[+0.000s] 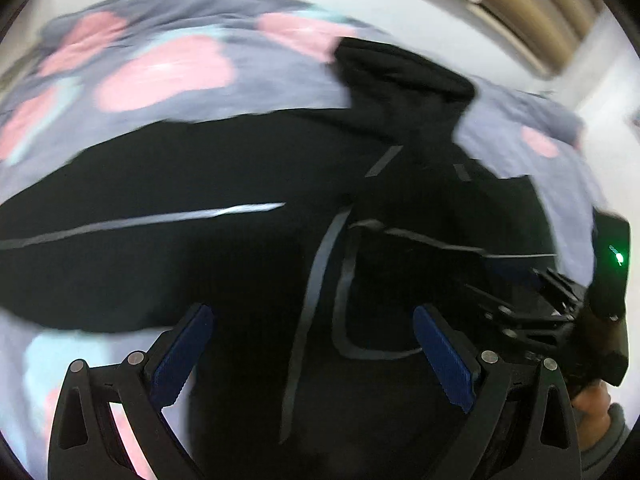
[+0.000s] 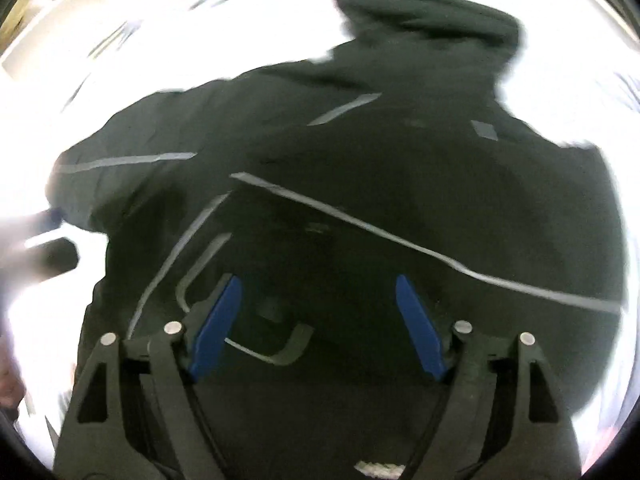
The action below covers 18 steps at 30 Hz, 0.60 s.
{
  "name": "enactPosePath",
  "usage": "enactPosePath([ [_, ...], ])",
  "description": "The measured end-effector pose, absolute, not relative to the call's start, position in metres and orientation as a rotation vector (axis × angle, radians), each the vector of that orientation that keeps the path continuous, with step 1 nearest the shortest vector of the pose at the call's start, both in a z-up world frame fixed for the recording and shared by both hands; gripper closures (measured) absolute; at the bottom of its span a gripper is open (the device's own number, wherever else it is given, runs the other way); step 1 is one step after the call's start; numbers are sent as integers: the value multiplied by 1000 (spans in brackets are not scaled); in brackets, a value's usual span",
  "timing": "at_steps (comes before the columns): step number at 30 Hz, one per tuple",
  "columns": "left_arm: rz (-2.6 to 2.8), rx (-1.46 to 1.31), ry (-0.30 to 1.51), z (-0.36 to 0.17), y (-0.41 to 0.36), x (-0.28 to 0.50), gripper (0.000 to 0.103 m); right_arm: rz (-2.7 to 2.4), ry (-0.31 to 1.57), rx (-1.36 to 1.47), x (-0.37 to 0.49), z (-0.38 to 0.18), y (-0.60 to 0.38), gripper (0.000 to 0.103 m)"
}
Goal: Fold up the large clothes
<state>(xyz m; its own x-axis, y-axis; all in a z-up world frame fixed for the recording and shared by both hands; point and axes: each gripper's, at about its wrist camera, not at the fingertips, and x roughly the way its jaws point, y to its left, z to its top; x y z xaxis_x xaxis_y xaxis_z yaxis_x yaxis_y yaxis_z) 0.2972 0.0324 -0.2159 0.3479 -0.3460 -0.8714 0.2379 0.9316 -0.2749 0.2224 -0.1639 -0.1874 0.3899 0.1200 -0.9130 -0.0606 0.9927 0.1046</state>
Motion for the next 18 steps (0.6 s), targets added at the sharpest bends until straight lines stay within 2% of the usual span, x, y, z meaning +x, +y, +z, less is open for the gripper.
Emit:
enactPosePath([
  [5,-534,-137,1216,-257,-11,339,7,-77,1226,206,211,-207,-248,26],
  [7,-560,-163,1258,-276,-23,355,17,-113,1248,272,206,-215,-272,28],
  [9,-572,-198,1300,-290,-32,368,50,-127,1247,290,206,-215,-280,28],
  [10,-576,-209,1310,-292,-33,370,59,-131,1247,283,205,-215,-281,27],
  [11,-576,-209,1313,-293,-35,372,74,-133,1247,274,204,-215,-280,27],
  [14,-566,-180,1266,-278,-38,374,81,-146,1233,240,203,-210,-277,27],
  [18,-546,-192,1133,-224,-16,369,82,-182,1170,211,195,-189,-283,27],
])
